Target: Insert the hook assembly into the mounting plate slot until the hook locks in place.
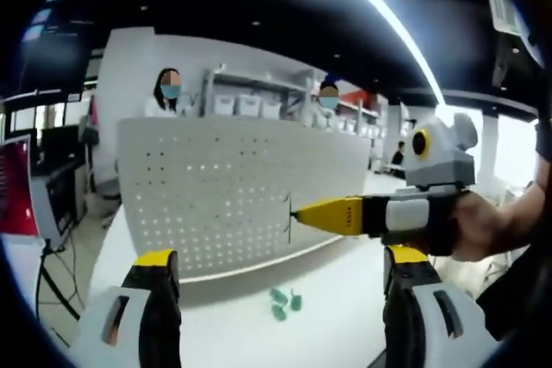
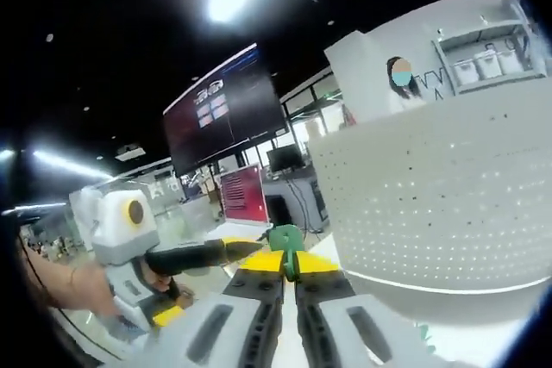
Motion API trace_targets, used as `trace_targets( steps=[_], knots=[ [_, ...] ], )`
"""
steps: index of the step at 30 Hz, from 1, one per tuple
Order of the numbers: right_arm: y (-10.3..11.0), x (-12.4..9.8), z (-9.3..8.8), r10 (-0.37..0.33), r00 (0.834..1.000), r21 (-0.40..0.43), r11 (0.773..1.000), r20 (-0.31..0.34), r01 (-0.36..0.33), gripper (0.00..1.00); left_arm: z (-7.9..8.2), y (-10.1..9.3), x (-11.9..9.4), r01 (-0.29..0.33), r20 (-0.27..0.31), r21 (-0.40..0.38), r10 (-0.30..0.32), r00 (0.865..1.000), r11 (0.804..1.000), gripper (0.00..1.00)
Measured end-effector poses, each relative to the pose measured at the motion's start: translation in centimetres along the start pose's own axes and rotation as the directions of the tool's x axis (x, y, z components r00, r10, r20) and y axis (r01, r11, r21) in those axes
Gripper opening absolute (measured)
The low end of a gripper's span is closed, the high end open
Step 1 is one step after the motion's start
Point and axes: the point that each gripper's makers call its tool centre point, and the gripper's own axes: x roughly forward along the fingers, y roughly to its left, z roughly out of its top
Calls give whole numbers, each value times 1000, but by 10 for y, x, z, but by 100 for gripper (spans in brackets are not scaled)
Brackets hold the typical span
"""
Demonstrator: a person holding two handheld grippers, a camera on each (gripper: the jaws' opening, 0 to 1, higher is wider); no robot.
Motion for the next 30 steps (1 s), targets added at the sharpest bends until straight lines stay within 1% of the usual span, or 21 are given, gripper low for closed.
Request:
trace_targets(
  steps=[1, 2, 3, 4, 5, 6, 7, 8, 9, 10, 11, 12, 14, 18, 20, 21, 23, 24, 26, 28, 30],
  knots=[
    [-4, 1, 2, -17, 1000, -10, 1000, 14, 17, 0, -1, 0, 0, 0, -2, 0, 0, 1000, 1000, 100],
    [-11, 2, 4, -50, 998, -20, 999, 29, 50, 0, -2, 0, 1, 1, -5, -3, -1, 1000, 1000, 100],
    [-18, 3, 6, -81, 996, -96, 992, 47, 85, 0, -3, -1, 1, 5, -6, -6, -5, 1000, 1000, 100],
    [-27, 4, 9, -129, 988, -190, 971, 85, 144, 0, -4, -1, 2, 8, -8, -8, -8, 1000, 1000, 100],
    [-28, 7, 6, -138, 987, -185, 971, 79, 151, 0, -4, -1, 2, 8, -7, -7, -8, 1000, 1000, 100],
    [-33, 8, 9, -157, 981, -147, 974, 111, 172, 0, -3, -1, 2, 6, -6, -2, -6, 1000, 1000, 100],
    [-35, 9, 10, -165, 979, -142, 973, 118, 181, 0, -3, -1, 2, 7, -8, 5, -7, 1000, 1000, 100],
    [-42, 11, 8, -187, 976, -138, 970, 111, 201, 0, -2, -1, 2, 8, -10, 5, -8, 1000, 1000, 100],
    [-46, 11, 9, -202, 972, -138, 966, 118, 218, 0, -2, -1, 2, 9, -10, 5, -9, 1000, 1000, 100],
    [-52, 11, 12, -224, 965, -131, 962, 136, 242, 0, -2, 0, 2, 10, -9, 6, -10, 1000, 1000, 100],
    [-55, 12, 14, -232, 963, -137, 958, 140, 251, 0, -1, 1, 2, 9, -8, 7, -9, 1000, 1000, 100],
    [-61, 12, 18, -252, 955, -147, 950, 155, 275, 0, -2, 2, 2, 7, -11, 6, -7, 1000, 1000, 100],
    [-68, 14, 21, -270, 949, -151, 944, 161, 294, 0, -4, 3, 2, 8, -16, -1, -8, 1000, 1000, 100],
    [-91, 16, 30, -331, 926, -132, 925, 183, 356, 0, -8, 3, 3, 12, -27, -8, -13, 1000, 1000, 100],
    [-104, 20, 36, -355, 915, -158, 909, 192, 386, 0, -11, 3, 3, 15, -34, -13, -16, 999, 1000, 100],
    [-112, 21, 39, -369, 908, -155, 903, 198, 401, 0, -11, 3, 4, 16, -35, -15, -17, 999, 1000, 99],
    [-124, 22, 44, -397, 893, -147, 891, 211, 431, 0, -13, 3, 3, 16, -37, -5, -16, 999, 1000, 98],
    [-133, 21, 48, -419, 880, -146, 878, 223, 455, 0, -13, 3, 3, 14, -36, 2, -14, 999, 1000, 98],
    [-144, 19, 47, -444, 865, -154, 861, 234, 484, 0, -14, 2, 2, 18, -34, -5, -18, 999, 1000, 99],
    [-160, 18, 46, -472, 850, -116, 855, 233, 506, 0, -15, 3, 2, 17, -31, -10, -17, 999, 1000, 99],
    [-169, 17, 48, -485, 841, -103, 848, 241, 519, 0, -17, 4, 1, 17, -32, -13, -18, 999, 1000, 99]
  ],
)
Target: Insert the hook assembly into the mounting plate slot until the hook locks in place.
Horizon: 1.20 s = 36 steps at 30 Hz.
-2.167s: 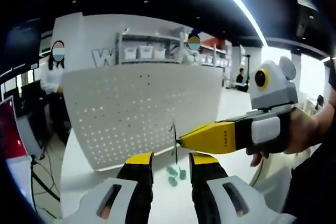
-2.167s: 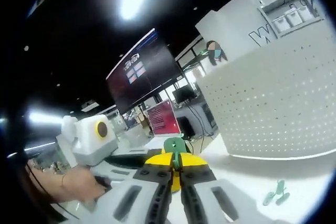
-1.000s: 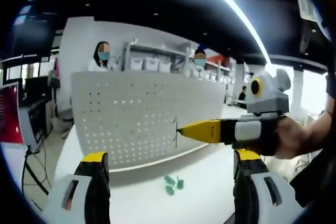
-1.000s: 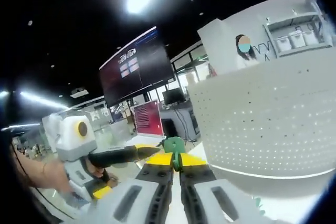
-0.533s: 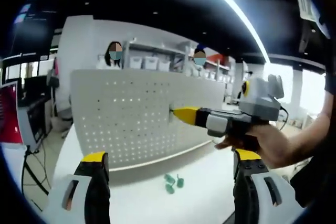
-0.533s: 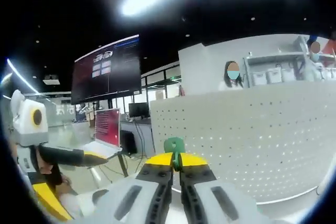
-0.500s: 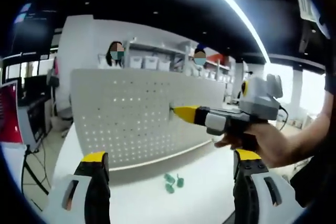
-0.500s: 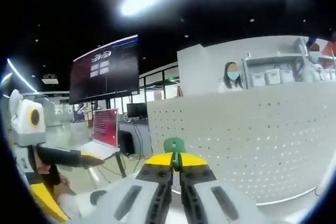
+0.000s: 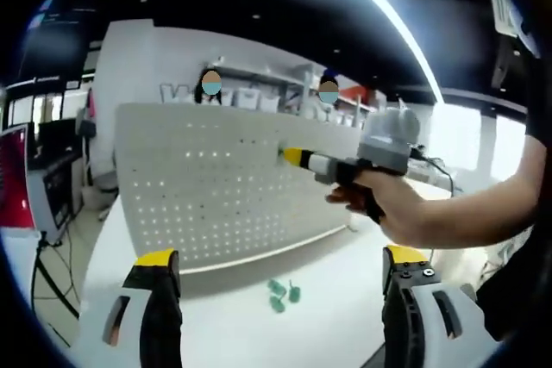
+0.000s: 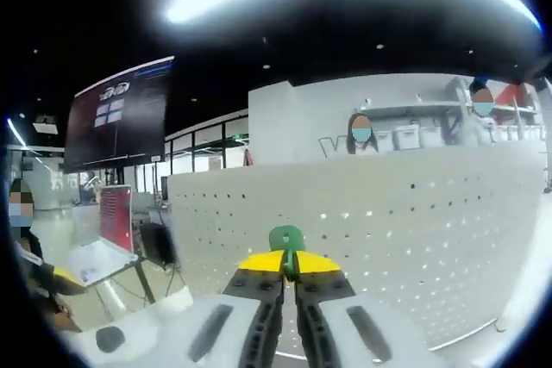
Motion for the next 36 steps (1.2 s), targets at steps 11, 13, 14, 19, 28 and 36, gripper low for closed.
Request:
trace_targets(
  steps=[11, 13, 14, 19, 28, 36],
  knots=[
    [-36, 21, 20, -88, 994, -20, 996, 64, 89, 0, -7, 5, 0, 5, -12, -11, -5, 1000, 1000, 97],
    [-39, 24, 23, -97, 993, -25, 995, 72, 99, 0, -7, 6, 1, 5, -15, -13, -5, 1000, 1000, 97],
    [-41, 26, 24, -100, 992, -24, 994, 75, 102, 0, -7, 6, 1, 7, -16, -16, -7, 1000, 1000, 97],
    [-52, 30, 29, -133, 987, -4, 991, 94, 134, 0, -10, 7, 4, 14, -28, -18, -14, 1000, 1000, 97],
    [-62, 36, 32, -168, 980, 2, 986, 106, 168, 0, -12, 10, 6, 12, -37, -21, -13, 999, 1000, 96],
    [-68, 39, 32, -184, 977, 11, 983, 107, 184, 0, -13, 15, 7, 5, -40, -31, -6, 999, 1000, 96]
  ],
)
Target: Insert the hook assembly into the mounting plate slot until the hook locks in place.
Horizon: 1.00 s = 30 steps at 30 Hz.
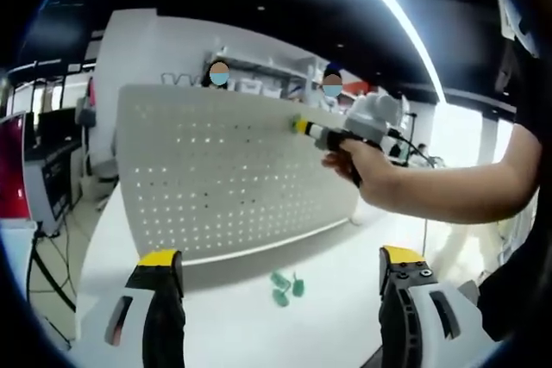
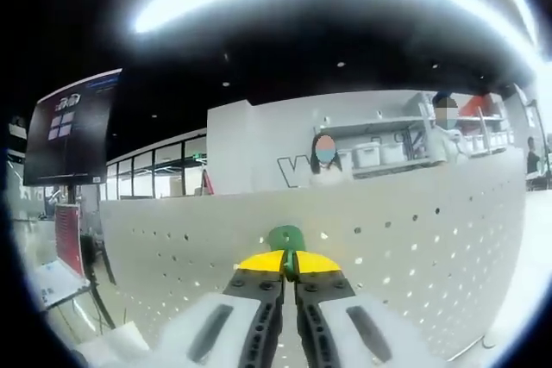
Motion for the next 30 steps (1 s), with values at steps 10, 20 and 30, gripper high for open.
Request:
trace_targets(
  steps=[10, 20, 30],
  knots=[
    [-2, 5, -3, -9, 1000, 13, 1000, -12, 9, 0, -1, 3, 1, -1, -8, -2, 1, 1000, 1000, 95],
    [-2, 7, -7, -21, 1000, 10, 1000, -11, 21, 0, -4, 7, -2, -15, -10, -15, 15, 1000, 1000, 94],
    [-4, 8, -8, -24, 1000, 11, 1000, 15, 24, 0, -3, 7, -2, -17, -6, -15, 16, 1000, 1000, 93]
  ],
)
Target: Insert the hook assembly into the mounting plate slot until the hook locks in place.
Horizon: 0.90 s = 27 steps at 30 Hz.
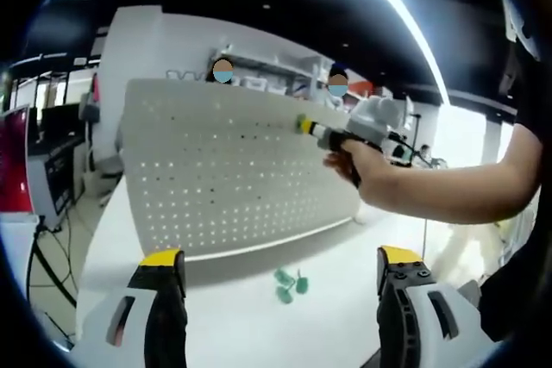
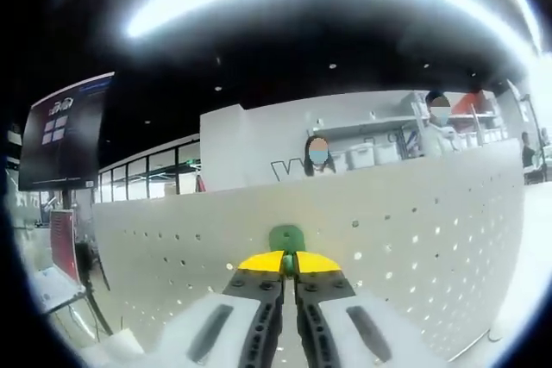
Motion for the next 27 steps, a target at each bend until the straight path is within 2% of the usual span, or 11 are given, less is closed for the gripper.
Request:
trace_targets(
  steps=[8, 12, 22, 27],
  knots=[
    [1, 0, -1, 16, 999, -5, 1000, -45, -16, 1, 2, -5, 1, 13, 15, 2, -13, 1000, 1000, 93],
    [2, 0, -1, 24, 998, -9, 1000, -60, -25, 3, -4, -6, 2, 19, -7, 1, -19, 1000, 1000, 94],
    [4, 0, -2, 32, 997, -10, 999, -70, -33, 7, -9, -2, 0, 1, -34, 0, -1, 999, 1000, 95],
    [2, -2, 9, 24, 998, 4, 1000, -51, -23, 10, -8, -1, 0, -6, -36, 0, 6, 999, 1000, 95]
  ],
)
